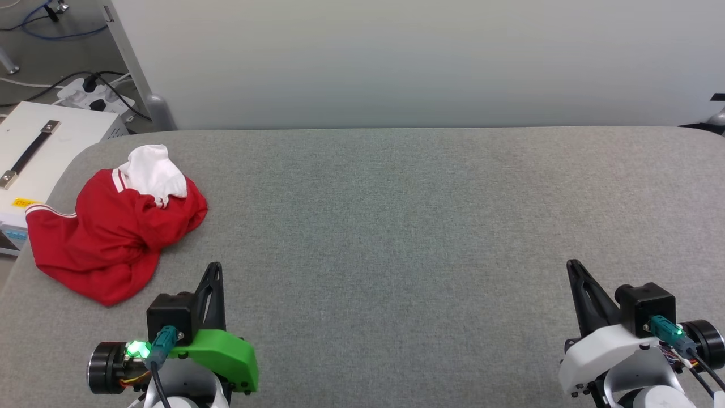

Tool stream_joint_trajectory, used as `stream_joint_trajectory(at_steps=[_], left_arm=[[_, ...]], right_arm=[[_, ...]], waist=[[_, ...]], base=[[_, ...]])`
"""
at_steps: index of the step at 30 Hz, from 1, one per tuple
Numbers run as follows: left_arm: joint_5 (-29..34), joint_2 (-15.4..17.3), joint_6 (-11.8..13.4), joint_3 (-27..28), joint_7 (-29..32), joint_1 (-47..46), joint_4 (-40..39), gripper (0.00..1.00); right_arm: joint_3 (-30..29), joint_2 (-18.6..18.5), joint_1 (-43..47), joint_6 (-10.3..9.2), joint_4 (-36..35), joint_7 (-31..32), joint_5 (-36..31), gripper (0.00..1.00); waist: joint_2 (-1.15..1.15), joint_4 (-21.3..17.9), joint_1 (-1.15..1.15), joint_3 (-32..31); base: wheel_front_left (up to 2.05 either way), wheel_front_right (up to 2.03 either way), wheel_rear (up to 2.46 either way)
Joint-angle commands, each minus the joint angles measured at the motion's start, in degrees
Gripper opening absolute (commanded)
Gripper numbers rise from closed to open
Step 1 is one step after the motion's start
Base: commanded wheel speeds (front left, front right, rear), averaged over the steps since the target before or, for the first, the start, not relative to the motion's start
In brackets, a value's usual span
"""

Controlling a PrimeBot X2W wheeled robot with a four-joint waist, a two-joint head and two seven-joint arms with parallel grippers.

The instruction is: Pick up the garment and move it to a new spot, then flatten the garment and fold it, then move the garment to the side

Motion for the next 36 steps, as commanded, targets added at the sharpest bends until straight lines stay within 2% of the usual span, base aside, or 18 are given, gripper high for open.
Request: stream_joint_trajectory(at_steps=[1,36], left_arm=[[0.54,-0.27,0.19,-0.01,-0.05,-1.04,-0.13,0.00],[0.54,-0.27,0.19,-0.01,-0.05,-1.04,-0.13,0.00]], right_arm=[[0.03,-0.03,-0.95,-0.04,0.10,0.16,-0.55,0.00],[0.03,-0.03,-0.95,-0.04,0.10,0.16,-0.55,0.00]], waist=[[0.00,0.00,0.00,0.00],[0.00,0.00,0.00,0.00]], base=[[0.00,0.00,0.00],[0.00,0.00,0.00]])
